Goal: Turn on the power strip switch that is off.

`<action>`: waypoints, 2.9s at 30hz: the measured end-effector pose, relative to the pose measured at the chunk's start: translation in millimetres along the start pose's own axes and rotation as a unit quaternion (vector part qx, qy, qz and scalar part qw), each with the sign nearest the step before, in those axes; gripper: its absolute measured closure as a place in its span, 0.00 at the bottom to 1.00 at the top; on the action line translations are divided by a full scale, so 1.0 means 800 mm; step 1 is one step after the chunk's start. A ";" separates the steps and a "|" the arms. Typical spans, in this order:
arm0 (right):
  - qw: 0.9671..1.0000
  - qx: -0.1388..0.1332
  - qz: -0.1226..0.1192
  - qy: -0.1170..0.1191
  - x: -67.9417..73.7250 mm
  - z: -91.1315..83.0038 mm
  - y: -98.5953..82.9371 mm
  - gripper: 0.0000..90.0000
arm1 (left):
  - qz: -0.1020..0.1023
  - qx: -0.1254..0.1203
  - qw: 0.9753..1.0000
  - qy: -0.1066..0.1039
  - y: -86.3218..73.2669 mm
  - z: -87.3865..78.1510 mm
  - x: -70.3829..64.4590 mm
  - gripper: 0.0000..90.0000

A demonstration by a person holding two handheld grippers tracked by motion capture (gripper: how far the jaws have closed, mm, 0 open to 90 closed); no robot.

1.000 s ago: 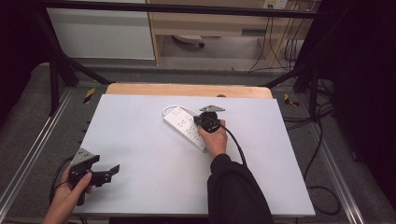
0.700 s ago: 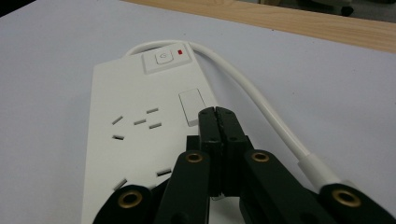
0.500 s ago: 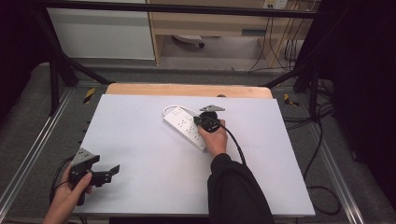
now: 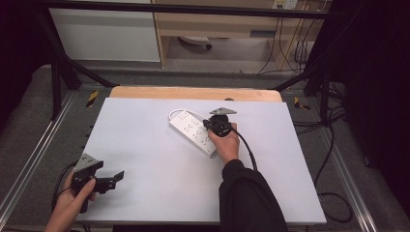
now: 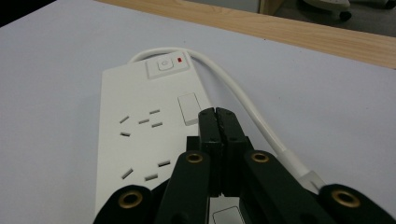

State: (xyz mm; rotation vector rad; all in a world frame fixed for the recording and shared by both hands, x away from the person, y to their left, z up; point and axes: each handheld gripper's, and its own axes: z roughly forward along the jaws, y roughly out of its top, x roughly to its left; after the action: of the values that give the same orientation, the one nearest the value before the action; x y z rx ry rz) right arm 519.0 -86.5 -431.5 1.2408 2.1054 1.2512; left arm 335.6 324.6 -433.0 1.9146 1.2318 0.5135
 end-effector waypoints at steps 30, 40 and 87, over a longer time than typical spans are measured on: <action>1.000 -0.012 -0.006 0.014 -0.004 -0.061 0.006 1.00 | -0.026 -0.006 1.000 0.012 -0.002 -0.004 0.008 0.09; 1.000 -0.012 0.001 0.013 -0.013 -0.074 -0.003 1.00 | -0.024 -0.005 1.000 0.013 -0.002 -0.003 0.007 0.09; 0.998 -0.026 0.058 -0.011 -0.052 -0.129 -0.007 0.12 | -0.023 -0.005 1.000 0.008 -0.002 -0.005 0.005 0.09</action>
State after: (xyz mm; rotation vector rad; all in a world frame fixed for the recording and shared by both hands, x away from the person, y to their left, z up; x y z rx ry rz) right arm 466.5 -174.2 -386.3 1.3642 1.9987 1.3259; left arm 334.0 330.4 -432.2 1.8723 1.2767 0.5106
